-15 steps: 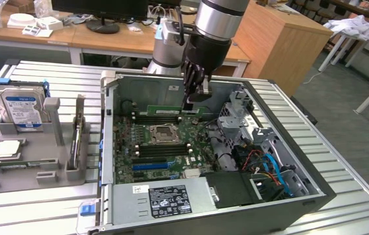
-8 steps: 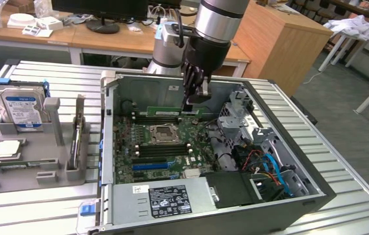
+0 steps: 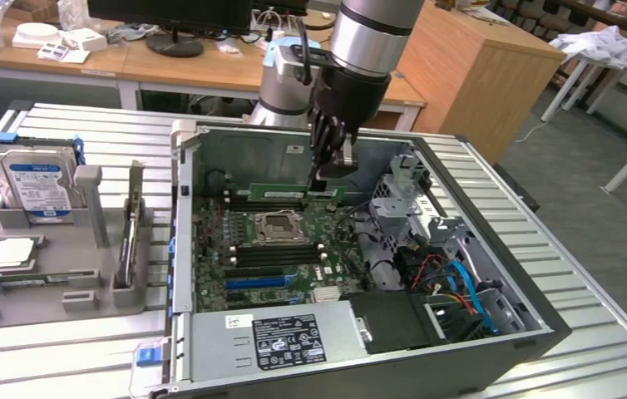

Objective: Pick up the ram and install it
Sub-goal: 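Pick up the ram and move it above insertion slot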

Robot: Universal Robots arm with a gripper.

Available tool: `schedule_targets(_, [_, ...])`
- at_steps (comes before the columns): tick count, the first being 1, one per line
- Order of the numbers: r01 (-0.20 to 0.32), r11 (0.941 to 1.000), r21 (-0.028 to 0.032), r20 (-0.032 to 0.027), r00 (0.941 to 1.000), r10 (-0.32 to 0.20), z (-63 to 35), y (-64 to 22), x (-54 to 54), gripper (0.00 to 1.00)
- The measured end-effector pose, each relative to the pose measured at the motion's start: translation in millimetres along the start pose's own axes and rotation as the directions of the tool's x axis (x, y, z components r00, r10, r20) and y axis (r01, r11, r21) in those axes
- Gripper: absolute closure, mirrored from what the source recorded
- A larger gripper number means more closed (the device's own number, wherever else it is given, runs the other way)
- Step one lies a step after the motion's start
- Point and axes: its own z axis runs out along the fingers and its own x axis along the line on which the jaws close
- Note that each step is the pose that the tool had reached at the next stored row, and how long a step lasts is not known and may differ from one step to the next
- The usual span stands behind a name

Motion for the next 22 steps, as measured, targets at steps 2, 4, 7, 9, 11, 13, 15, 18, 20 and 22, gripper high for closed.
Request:
schedule_targets(2, [0.000,1.0000,0.0001,0.0001,1.0000,0.000,1.0,0.0,0.0,0.88])
schedule_targets(4, [0.000,1.0000,0.0001,0.0001,1.0000,0.000,1.9,-0.1,0.0,0.88])
schedule_targets(7, [0.000,1.0000,0.0003,0.0001,1.0000,0.000,3.2,-0.1,0.1,0.88])
schedule_targets(9, [0.000,1.0000,0.0003,0.0001,1.0000,0.000,3.9,-0.2,0.1,0.88])
schedule_targets(11, [0.000,1.0000,0.0005,0.0002,1.0000,0.000,4.6,-0.2,0.1,0.88])
schedule_targets(13, [0.000,1.0000,0.0005,0.0002,1.0000,0.000,5.3,-0.2,0.1,0.88])
schedule_targets(15, [0.000,1.0000,0.0006,0.0002,1.0000,0.000,6.1,-0.2,0.1,0.88])
schedule_targets(18, [0.000,1.0000,0.0008,0.0004,1.0000,0.000,7.5,-0.3,0.1,0.88])
schedule_targets(20, [0.000,1.0000,0.0008,0.0003,1.0000,0.000,8.3,-0.3,0.1,0.88])
schedule_targets(22, [0.000,1.0000,0.0009,0.0003,1.0000,0.000,9.2,-0.4,0.2,0.88])
